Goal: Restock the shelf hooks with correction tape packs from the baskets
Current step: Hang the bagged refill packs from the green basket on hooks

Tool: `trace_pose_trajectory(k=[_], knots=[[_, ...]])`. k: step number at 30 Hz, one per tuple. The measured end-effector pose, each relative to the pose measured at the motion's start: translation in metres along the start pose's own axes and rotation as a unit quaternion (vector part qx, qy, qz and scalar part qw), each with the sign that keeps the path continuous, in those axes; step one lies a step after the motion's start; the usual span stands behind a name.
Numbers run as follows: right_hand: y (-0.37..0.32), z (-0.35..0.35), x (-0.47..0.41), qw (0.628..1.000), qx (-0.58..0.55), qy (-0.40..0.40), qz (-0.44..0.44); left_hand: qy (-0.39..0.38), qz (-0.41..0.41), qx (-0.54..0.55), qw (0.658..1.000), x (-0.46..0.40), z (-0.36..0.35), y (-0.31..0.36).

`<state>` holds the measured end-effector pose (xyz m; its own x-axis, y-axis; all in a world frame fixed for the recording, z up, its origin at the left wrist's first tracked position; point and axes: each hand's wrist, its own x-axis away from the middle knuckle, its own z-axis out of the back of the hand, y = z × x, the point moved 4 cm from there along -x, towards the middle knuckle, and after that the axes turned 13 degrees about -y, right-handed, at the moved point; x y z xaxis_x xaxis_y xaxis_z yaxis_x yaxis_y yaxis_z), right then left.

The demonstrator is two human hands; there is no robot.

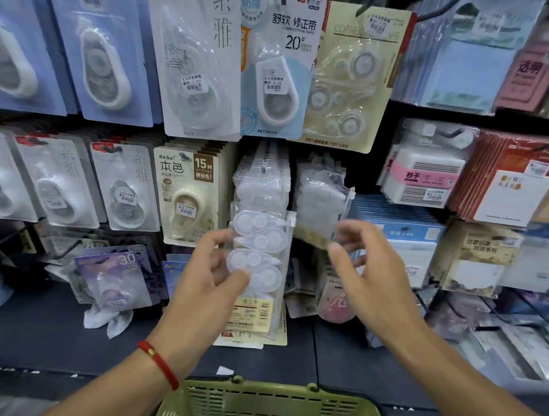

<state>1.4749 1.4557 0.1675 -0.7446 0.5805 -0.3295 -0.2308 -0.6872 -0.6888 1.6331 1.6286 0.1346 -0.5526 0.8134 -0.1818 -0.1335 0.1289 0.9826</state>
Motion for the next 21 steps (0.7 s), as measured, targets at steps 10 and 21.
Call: trace_pose_trajectory(k=[10,21], knots=[[0.003,-0.019,0.003,0.962,-0.269,-0.017,-0.038,-0.097,-0.002,0.025,0.995,0.000,-0.034,0.002],[0.007,0.008,-0.008,0.955,-0.294,0.011,-0.032,-0.116,-0.015,0.020,0.993,0.005,-0.053,0.012]])
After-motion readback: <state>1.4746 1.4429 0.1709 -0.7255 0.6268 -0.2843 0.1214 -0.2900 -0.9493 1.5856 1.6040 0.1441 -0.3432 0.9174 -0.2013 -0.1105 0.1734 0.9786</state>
